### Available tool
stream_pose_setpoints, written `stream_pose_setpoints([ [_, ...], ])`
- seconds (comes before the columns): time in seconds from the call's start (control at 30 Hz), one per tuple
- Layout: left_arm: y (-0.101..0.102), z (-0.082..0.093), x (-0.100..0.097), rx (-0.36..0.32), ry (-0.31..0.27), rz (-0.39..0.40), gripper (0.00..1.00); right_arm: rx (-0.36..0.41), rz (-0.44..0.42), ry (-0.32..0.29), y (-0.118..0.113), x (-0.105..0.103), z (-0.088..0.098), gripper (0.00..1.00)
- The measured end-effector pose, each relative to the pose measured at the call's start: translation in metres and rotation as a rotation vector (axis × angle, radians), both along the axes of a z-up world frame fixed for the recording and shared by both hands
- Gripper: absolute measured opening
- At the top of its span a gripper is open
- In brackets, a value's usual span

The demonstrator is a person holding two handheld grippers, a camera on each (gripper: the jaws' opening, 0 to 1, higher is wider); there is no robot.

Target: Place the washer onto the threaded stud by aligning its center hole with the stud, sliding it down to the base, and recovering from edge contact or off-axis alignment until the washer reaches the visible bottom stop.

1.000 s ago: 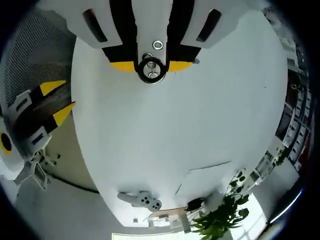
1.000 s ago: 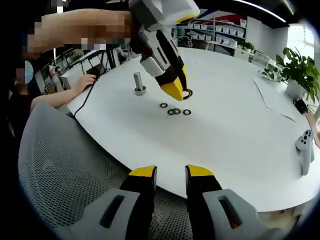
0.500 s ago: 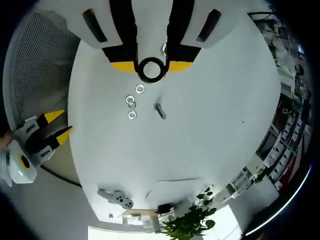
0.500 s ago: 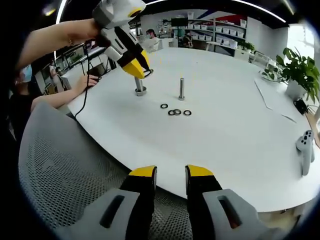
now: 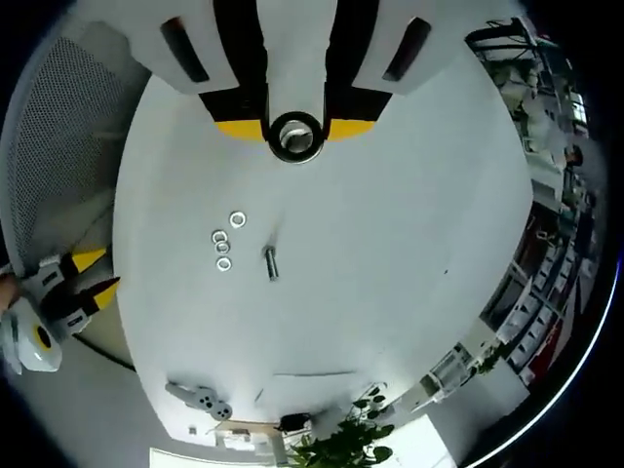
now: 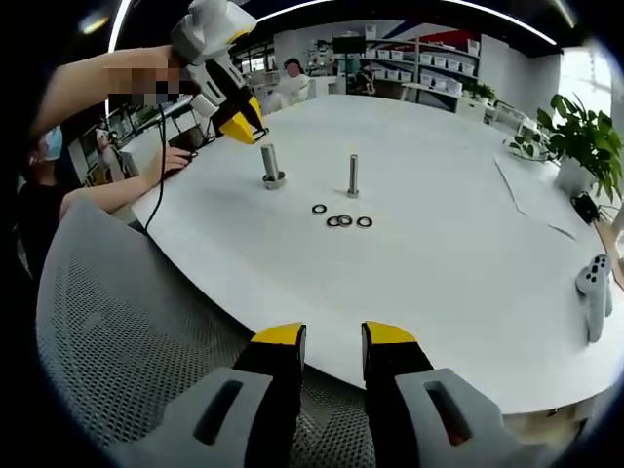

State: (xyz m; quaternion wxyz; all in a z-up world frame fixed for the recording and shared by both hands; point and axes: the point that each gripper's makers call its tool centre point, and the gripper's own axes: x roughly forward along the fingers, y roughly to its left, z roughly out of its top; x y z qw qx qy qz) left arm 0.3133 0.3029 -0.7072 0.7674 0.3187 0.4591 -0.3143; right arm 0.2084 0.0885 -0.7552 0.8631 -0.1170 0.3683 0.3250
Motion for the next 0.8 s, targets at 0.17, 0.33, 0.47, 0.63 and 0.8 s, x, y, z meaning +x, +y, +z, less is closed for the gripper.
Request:
stream_pose_setpoints([
  [0.17, 0.004, -0.009, 0.006, 0.010, 0.018, 0.012, 0.19, 0.001, -0.004, -0.001, 0.000, 0.000, 0.000, 0.25],
  [0.33, 0.006, -0.014, 0.011, 0.022, 0.029, 0.013, 0.19, 0.002, -0.005, -0.001, 0.000, 0.000, 0.001, 0.25],
  [0.47, 0.003, -0.018, 0.011, 0.024, 0.043, 0.012, 0.19, 0.002, -0.005, 0.001, 0.000, 0.000, 0.001, 0.25],
  [0.63, 0.003, -0.022, 0.013, 0.036, 0.049, 0.009, 0.19, 0.002, -0.005, 0.004, 0.000, -0.001, 0.000, 0.25],
  [0.8, 0.005, -0.029, 0.014, 0.052, 0.068, 0.008, 0.19, 0.004, -0.004, 0.003, 0.000, -0.001, 0.000, 0.25],
])
